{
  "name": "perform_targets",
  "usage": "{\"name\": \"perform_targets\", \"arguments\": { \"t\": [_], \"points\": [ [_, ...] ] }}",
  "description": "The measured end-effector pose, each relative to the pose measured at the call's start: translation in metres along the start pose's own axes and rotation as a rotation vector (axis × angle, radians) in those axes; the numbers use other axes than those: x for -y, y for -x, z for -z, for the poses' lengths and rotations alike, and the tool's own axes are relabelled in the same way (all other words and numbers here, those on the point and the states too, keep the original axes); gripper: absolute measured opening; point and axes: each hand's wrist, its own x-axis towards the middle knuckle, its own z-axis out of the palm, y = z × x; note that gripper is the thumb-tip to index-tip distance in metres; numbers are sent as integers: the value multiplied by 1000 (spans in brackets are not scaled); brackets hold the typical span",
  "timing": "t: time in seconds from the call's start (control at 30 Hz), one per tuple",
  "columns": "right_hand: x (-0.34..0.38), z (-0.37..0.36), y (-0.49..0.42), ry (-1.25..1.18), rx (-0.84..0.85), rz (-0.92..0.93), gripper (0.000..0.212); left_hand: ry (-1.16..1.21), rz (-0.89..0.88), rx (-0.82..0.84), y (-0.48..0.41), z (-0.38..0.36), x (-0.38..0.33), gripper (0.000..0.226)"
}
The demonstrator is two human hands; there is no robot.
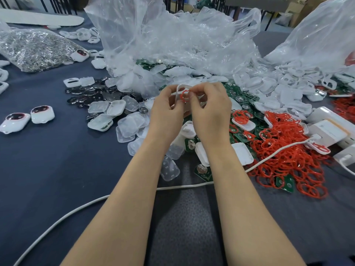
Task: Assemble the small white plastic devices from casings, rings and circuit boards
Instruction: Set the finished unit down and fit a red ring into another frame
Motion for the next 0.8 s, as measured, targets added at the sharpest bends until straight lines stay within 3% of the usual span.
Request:
{"name": "perform_targets", "arguments": {
  "t": [0.37, 0.63, 0.8],
  "points": [
    [-1, 0, 1, 90, -53, -61, 9, -146, -38, 24, 5, -4, -5, 17],
    [3, -4, 3, 52, -49, -21, 6, -212, -47, -66, 1, -2, -1, 11],
    [3, -4, 3, -6, -37, -8, 4, -100, -2, -76, 2, -1, -2, 15]
  ]
}}
